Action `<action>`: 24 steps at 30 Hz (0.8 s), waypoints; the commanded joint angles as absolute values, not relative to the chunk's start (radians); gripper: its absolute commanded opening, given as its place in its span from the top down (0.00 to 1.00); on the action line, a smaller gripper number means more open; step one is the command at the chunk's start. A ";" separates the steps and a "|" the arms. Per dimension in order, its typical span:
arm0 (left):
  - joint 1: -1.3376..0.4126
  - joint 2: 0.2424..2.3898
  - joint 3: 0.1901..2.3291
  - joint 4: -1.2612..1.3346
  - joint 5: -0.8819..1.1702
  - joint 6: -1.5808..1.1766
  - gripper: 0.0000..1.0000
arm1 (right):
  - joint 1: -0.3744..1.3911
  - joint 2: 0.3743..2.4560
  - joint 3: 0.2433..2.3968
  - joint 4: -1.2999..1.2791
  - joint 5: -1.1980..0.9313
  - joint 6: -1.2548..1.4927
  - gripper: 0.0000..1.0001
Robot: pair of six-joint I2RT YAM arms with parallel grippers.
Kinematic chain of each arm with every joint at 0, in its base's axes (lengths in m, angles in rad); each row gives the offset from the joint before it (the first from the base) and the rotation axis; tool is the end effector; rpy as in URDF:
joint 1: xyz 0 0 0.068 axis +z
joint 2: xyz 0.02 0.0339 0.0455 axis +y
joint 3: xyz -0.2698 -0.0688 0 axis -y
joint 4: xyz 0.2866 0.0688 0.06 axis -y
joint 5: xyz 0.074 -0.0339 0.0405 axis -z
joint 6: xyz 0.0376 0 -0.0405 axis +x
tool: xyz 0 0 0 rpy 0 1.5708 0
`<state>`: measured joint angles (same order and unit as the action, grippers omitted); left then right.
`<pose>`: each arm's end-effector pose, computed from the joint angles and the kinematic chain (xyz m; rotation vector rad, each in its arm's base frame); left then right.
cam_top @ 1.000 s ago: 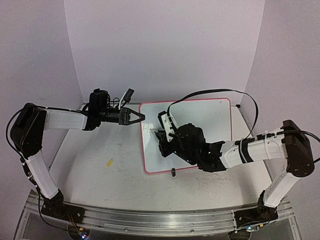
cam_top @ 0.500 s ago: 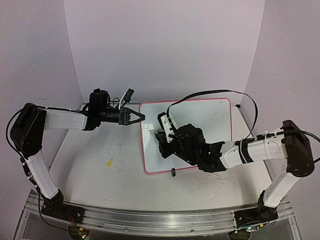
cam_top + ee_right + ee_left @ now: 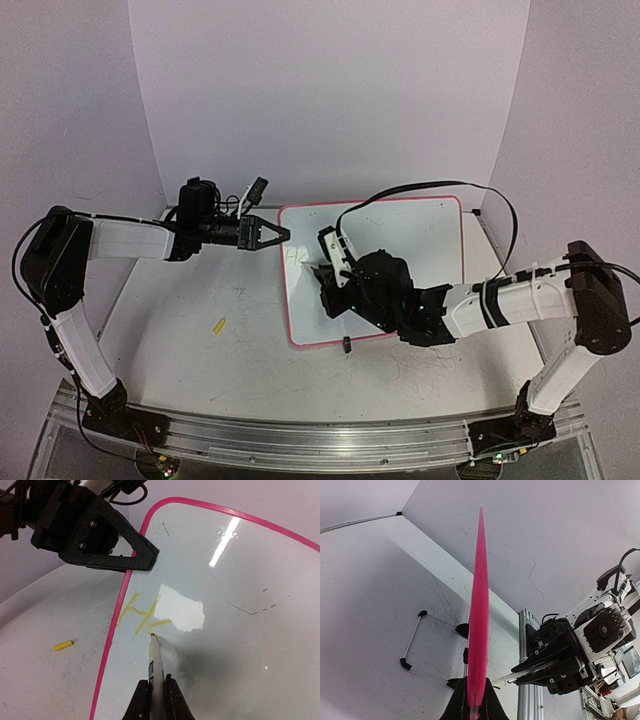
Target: Write a sentence on the whiteboard
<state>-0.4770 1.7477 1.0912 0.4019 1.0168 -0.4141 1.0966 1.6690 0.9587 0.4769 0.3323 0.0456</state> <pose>0.3601 -0.2221 0.2281 0.8408 1.7943 -1.5214 0.1979 0.3587 0.2153 -0.6987 1.6818 0.5164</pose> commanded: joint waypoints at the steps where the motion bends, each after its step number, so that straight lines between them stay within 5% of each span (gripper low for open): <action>1: -0.491 1.703 1.095 0.431 1.066 -0.420 1.00 | 1.092 1.632 0.942 0.463 0.408 0.051 1.00; 24: -0.492 1.701 1.095 0.431 1.069 -0.420 1.00 | 1.070 1.650 0.977 0.518 0.406 0.049 1.00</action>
<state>-0.4770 1.7477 1.0912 0.4019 1.0164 -0.4141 1.0928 1.6623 0.9531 0.4940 0.3560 0.0456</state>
